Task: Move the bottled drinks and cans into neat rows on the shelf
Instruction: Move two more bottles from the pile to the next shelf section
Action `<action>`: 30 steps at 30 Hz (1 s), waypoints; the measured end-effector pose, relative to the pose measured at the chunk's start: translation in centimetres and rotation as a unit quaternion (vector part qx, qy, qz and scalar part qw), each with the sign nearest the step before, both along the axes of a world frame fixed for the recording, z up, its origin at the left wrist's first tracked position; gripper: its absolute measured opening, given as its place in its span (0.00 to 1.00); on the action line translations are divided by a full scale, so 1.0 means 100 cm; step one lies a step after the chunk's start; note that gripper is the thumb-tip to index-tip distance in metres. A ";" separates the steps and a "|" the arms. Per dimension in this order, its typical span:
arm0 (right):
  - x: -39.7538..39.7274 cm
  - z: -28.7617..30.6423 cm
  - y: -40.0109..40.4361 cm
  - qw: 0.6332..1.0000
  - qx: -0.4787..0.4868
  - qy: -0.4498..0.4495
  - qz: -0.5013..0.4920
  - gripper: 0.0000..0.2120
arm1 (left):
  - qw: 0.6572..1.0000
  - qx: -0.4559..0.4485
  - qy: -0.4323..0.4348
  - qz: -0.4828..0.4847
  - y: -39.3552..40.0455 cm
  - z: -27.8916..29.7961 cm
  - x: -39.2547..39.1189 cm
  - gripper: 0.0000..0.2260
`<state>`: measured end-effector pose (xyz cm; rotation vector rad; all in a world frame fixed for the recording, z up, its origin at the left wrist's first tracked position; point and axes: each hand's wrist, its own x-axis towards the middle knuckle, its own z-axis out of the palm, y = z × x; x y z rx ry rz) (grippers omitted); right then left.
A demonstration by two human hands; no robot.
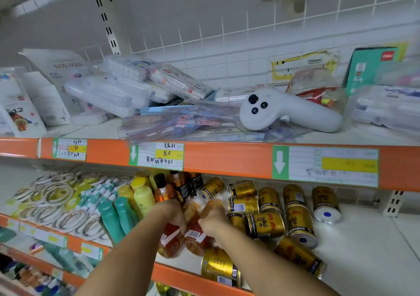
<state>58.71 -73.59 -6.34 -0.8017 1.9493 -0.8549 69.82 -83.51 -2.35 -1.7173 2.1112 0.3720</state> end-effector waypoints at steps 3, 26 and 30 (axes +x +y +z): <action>0.000 0.000 0.001 1.000 -0.009 0.004 0.003 0.22 | 1.000 0.002 0.005 0.003 0.000 0.002 0.002 0.35; 0.015 0.006 0.003 0.993 -0.053 -0.004 -0.110 0.20 | 0.961 -0.082 0.260 0.036 0.032 0.000 0.069 0.27; 0.023 0.015 0.001 0.995 -0.031 0.024 -0.093 0.26 | 0.951 -0.096 0.291 0.048 0.037 -0.005 0.085 0.28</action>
